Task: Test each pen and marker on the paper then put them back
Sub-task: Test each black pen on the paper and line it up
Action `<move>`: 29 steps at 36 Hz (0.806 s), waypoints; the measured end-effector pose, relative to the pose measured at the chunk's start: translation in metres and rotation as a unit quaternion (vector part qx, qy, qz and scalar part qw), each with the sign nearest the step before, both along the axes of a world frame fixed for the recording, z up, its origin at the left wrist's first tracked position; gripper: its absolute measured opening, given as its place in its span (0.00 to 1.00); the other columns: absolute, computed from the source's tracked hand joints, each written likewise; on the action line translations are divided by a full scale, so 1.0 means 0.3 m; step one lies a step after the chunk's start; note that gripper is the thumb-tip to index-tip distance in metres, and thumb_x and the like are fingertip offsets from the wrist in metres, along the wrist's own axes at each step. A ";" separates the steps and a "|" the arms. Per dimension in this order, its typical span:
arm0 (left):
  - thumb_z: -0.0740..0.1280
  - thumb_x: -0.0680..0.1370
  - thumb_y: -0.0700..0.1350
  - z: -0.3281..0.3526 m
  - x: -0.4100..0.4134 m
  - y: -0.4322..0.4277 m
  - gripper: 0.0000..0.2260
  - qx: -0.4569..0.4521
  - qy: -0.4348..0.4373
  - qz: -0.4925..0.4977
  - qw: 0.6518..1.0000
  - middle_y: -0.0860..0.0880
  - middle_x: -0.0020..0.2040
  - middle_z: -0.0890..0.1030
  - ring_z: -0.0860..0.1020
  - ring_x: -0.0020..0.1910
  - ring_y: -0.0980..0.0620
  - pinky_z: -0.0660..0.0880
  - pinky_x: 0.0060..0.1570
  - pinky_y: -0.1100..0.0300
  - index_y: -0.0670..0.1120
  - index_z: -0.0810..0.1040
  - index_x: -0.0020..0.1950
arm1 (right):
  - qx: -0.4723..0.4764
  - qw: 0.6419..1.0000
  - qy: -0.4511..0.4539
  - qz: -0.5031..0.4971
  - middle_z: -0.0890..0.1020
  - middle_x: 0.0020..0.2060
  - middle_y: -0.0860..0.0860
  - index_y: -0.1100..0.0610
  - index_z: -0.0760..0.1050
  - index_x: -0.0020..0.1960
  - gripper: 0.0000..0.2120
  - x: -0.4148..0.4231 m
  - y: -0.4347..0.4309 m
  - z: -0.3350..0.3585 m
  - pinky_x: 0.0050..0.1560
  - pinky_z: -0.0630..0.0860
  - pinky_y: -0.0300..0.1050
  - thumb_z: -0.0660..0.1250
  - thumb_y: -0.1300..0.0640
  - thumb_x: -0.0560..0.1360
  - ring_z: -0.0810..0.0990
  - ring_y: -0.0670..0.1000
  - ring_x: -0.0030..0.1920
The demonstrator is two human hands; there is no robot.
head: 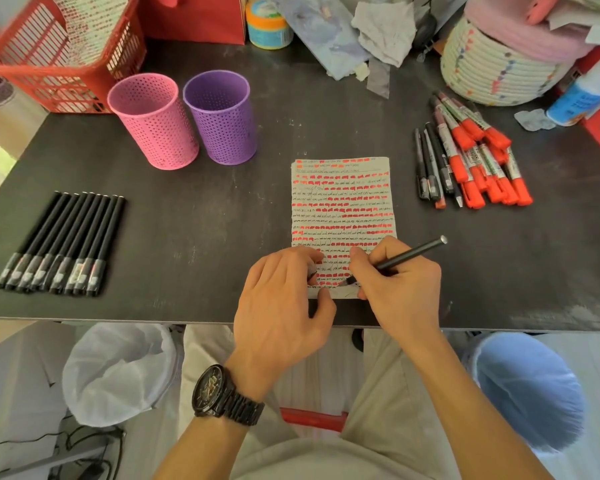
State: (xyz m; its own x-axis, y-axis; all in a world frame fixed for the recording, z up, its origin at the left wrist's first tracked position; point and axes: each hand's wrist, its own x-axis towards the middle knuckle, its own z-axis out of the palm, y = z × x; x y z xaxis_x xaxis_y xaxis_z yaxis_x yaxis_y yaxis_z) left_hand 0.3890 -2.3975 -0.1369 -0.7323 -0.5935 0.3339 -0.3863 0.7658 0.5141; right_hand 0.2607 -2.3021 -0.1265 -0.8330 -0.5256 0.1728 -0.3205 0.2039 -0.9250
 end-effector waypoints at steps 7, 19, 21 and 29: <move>0.66 0.74 0.50 0.000 0.001 -0.001 0.13 0.000 -0.004 0.004 1.000 0.56 0.54 0.78 0.75 0.53 0.57 0.63 0.62 0.66 0.48 0.75 0.56 | 0.010 1.000 0.007 0.000 0.79 0.24 0.50 0.59 0.72 0.32 0.16 -0.001 -0.002 -0.001 0.31 0.75 0.32 0.72 0.60 0.75 0.80 0.45 0.25; 0.66 0.73 0.50 -0.001 -0.001 0.000 0.10 0.000 0.008 -0.003 1.000 0.56 0.56 0.79 0.76 0.53 0.56 0.64 0.61 0.64 0.50 0.68 0.51 | 0.014 1.000 0.011 0.005 0.77 0.23 0.53 0.61 0.72 0.31 0.16 -0.004 -0.001 0.008 0.31 0.74 0.32 0.72 0.62 0.75 0.78 0.45 0.24; 0.65 0.73 0.51 -0.002 -0.002 -0.001 0.10 -0.002 0.009 -0.002 1.000 0.56 0.56 0.79 0.76 0.53 0.57 0.65 0.61 0.64 0.51 0.67 0.50 | 0.015 1.000 0.008 0.004 0.77 0.23 0.53 0.61 0.72 0.32 0.15 -0.003 0.000 0.010 0.31 0.75 0.34 0.72 0.62 0.75 0.79 0.46 0.24; 0.65 0.73 0.51 0.001 0.000 -0.001 0.10 0.006 0.001 0.002 1.000 0.58 0.55 0.78 0.75 0.53 0.58 0.62 0.61 0.67 0.49 0.72 0.52 | 0.025 1.000 0.006 0.000 0.77 0.23 0.53 0.61 0.71 0.32 0.15 0.001 0.000 0.023 0.32 0.77 0.41 0.72 0.61 0.75 0.79 0.47 0.25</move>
State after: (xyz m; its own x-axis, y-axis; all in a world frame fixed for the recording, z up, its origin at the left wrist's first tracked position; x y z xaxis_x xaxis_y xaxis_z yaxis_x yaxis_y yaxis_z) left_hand 0.3890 -2.3977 -0.1364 -0.7295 -0.5999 0.3286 -0.3875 0.7584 0.5241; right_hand 0.2610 -2.3021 -0.1197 -0.8308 -0.5344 0.1557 -0.3311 0.2496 -0.9100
